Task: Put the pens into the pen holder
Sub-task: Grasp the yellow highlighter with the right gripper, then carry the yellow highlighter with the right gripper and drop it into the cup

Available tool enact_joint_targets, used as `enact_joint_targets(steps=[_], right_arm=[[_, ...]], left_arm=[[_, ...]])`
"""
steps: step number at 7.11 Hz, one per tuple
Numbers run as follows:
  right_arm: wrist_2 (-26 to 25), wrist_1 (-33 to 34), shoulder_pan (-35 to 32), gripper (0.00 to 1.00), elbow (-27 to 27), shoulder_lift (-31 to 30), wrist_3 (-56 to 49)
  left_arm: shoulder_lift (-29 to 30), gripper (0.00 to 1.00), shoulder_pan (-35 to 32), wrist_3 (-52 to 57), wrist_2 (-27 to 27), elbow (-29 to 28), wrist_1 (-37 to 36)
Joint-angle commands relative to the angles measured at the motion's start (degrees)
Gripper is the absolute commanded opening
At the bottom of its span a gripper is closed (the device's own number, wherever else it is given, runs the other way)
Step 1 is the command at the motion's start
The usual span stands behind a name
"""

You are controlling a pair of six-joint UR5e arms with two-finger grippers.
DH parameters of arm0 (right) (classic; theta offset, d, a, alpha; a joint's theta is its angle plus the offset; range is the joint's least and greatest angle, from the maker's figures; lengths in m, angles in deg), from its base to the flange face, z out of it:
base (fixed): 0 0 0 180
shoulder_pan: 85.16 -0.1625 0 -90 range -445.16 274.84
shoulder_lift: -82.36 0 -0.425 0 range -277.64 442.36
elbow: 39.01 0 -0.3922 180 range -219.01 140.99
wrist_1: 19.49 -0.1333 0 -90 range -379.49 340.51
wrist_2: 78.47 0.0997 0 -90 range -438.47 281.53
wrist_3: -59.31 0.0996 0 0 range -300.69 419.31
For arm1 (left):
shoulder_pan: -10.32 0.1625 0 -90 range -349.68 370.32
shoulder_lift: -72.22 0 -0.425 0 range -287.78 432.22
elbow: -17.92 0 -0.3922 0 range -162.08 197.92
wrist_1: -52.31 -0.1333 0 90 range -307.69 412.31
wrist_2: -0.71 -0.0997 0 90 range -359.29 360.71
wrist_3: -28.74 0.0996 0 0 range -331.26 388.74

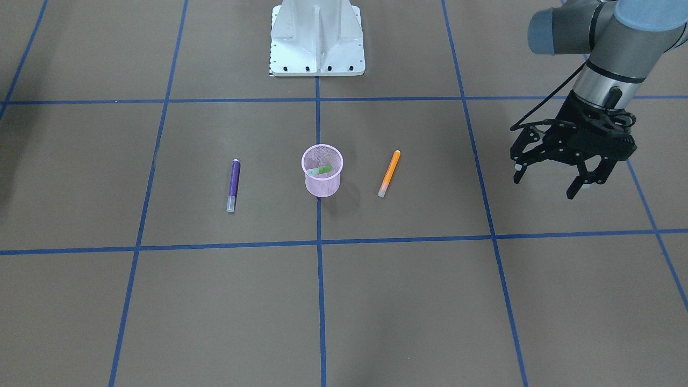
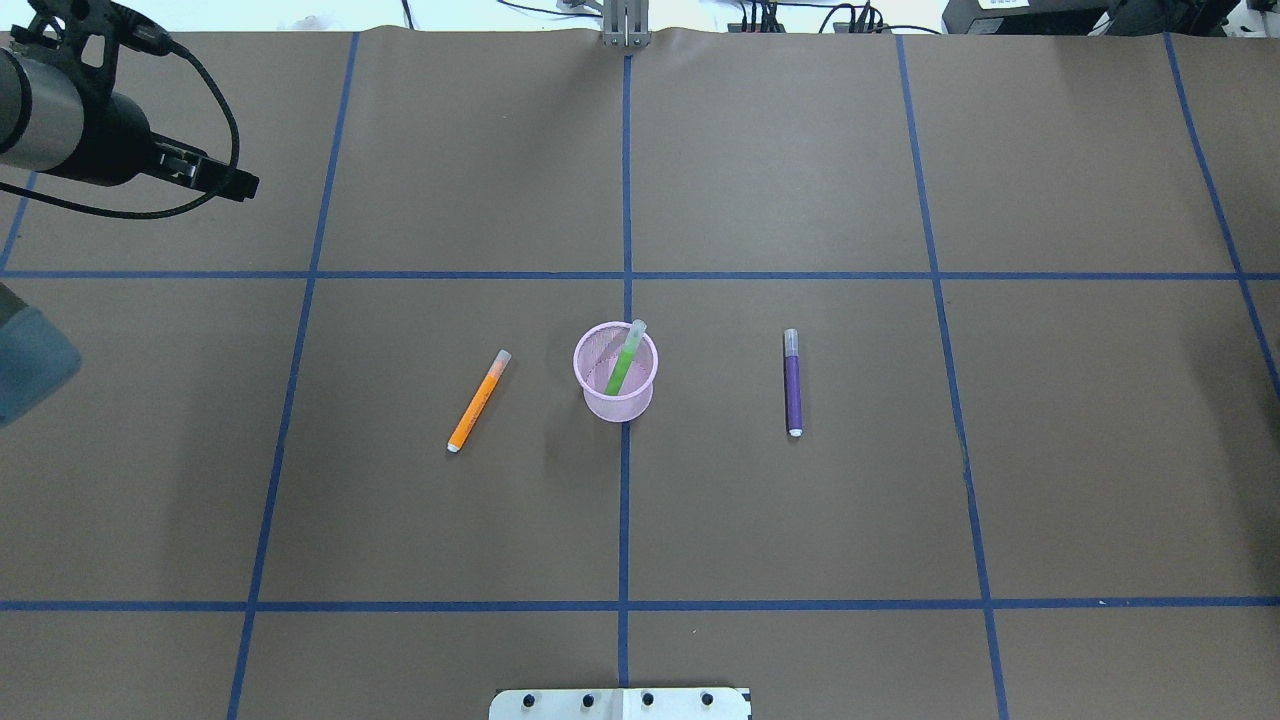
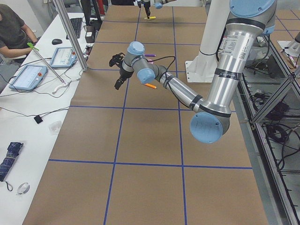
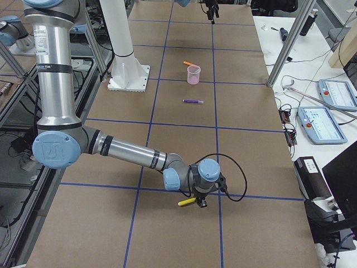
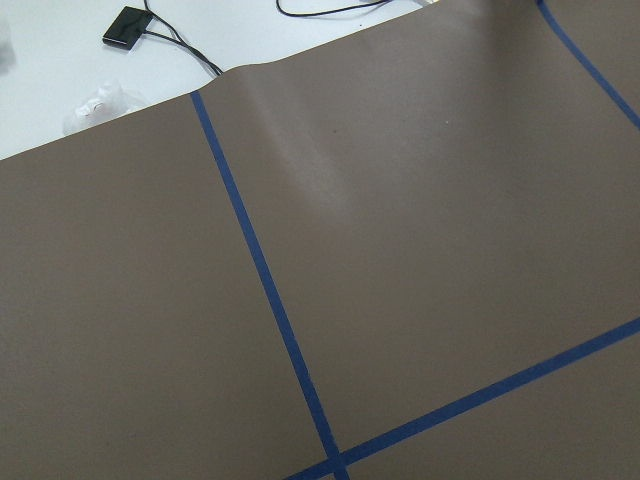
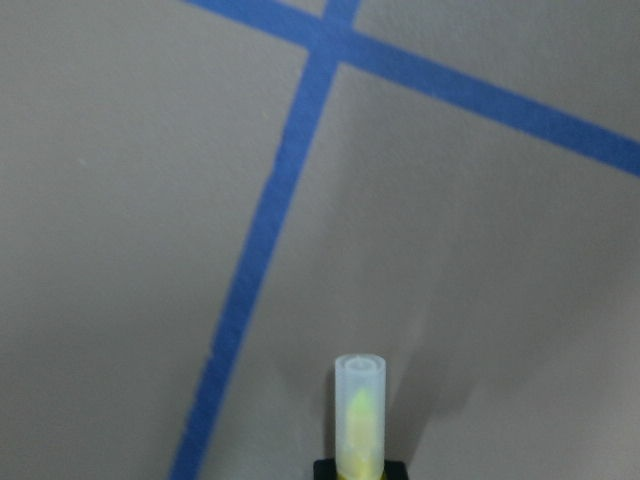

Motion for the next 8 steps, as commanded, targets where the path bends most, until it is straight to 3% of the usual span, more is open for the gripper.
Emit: enact_joint_targets(steps=[1,3,4,5,6,7,8], right_arm=[[0.0,-8.4,1.2,0.0,8.0,1.2,23.1],[-3.9,-24.8,10.4,0.0,9.0,7.6,52.4],[-13.7,-25.3,18.1,0.0,14.8,9.6,63.1],[-22.6,-24.7,24.3,0.0,21.2,10.3,69.9],[-24.6,-20.7,26.2,0.0,24.9,13.8,76.2],[-29.9,-14.0,30.4,0.0,29.0,18.3,81.8],[-39.6,-6.9,37.5,0.0,32.9,21.6,85.6]], left_arm=[[0.0,0.99,-2.3,0.1,4.1,-0.1,0.0],[-0.4,0.99,-2.3,0.0,4.1,-0.3,-0.1],[-0.4,0.99,-2.3,-0.1,4.1,-0.8,-0.1],[-0.4,0.99,-2.5,-0.1,4.1,-1.6,0.0],[-0.3,0.99,-2.7,-0.1,4.1,-2.6,0.1],[-0.2,0.99,-2.8,-0.5,4.1,-2.8,0.1],[-0.1,0.99,-2.8,-0.6,4.1,-2.9,0.0]])
